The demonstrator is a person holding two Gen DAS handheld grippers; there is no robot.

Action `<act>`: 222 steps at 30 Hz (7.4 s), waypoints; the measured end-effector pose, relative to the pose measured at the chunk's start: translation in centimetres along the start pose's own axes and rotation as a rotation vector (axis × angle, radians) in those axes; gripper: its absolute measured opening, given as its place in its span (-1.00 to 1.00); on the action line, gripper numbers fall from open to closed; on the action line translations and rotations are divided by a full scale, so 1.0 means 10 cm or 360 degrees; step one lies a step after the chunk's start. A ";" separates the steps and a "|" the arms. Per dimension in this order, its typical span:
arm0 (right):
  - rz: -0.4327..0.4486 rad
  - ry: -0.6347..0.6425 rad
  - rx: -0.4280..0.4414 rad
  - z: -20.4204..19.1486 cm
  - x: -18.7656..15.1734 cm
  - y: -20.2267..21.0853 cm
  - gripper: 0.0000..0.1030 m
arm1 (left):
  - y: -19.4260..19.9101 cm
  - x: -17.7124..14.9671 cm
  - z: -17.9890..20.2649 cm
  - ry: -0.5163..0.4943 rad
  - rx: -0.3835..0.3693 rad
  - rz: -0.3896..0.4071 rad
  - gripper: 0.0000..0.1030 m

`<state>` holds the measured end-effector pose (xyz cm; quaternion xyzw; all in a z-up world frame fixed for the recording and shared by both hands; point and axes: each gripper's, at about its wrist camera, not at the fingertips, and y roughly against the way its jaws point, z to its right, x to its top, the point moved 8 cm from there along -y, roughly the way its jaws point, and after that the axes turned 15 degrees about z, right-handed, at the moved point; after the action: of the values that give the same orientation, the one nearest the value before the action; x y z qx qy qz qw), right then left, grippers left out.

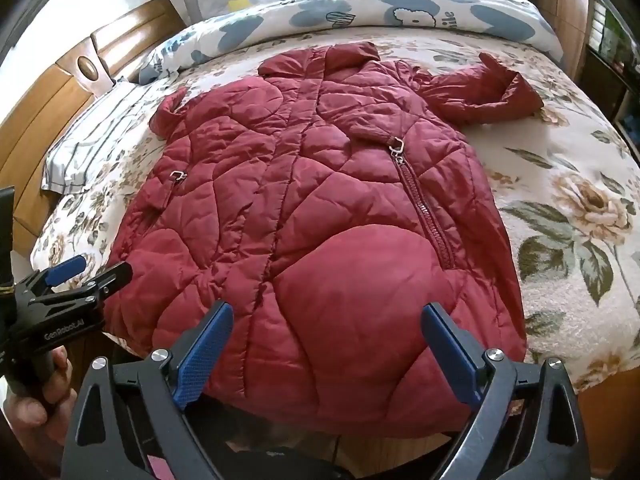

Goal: Fold large clothes

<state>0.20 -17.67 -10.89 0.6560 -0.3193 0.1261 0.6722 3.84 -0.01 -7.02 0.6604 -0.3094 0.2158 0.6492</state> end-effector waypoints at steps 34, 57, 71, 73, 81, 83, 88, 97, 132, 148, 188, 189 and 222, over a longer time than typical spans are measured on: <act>-0.0028 -0.0020 0.0020 -0.03 0.02 0.01 0.86 | 0.00 0.02 0.02 -0.0047 0.0027 0.0034 0.91; 0.0165 -0.0024 -0.0057 0.42 0.33 -0.14 0.86 | -0.37 0.19 -0.07 0.0051 -0.0047 -0.0019 0.91; 0.0206 -0.0198 -0.0050 0.84 0.62 -0.20 0.86 | -0.62 0.33 -0.05 0.0082 -0.0095 -0.0039 0.91; 0.0222 -0.0212 -0.0050 0.90 0.67 -0.21 0.86 | -0.66 0.36 -0.04 0.0083 -0.0125 -0.0035 0.91; 0.0262 -0.0257 -0.0125 1.31 1.02 -0.33 0.86 | -0.88 0.57 -0.08 0.0085 -0.0120 -0.0001 0.91; 0.0268 -0.0261 -0.0158 1.44 1.14 -0.39 0.86 | -0.94 0.65 -0.08 0.0071 -0.0100 0.0010 0.91; 0.0283 -0.0364 -0.0264 1.95 1.47 -0.61 0.86 | -1.09 0.83 -0.05 0.0066 -0.0084 0.0019 0.91; 0.0328 -0.0397 -0.0486 2.80 2.17 -1.12 0.82 | -1.38 1.08 0.04 0.0043 -0.0112 0.0001 0.91; 0.0441 -0.0269 0.0065 1.89 2.50 -1.50 -0.69 | -1.77 0.94 0.05 0.0091 -0.0136 -0.0193 0.91; 0.0058 0.0198 0.0610 0.34 1.44 -1.97 -0.63 | -1.96 1.22 -0.06 0.0339 -0.0497 -0.0211 0.91; 0.0208 -0.0012 0.0184 0.95 1.86 -2.15 -0.04 | -2.59 1.76 -0.48 0.0190 -0.0056 0.0035 -0.24; 0.0155 0.0001 0.0160 0.95 1.79 -2.27 -0.04 | -2.53 1.77 -0.51 0.0206 -0.0017 0.0060 -0.05; 0.0057 0.0064 0.0002 0.87 1.50 -2.57 0.84 | -2.92 1.38 0.19 0.0163 -0.0327 -0.0057 0.02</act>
<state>24.50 -32.53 -23.09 0.6478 -0.3174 0.1517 0.6757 33.59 -4.66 -18.76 0.5840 -0.2844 0.2049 0.7322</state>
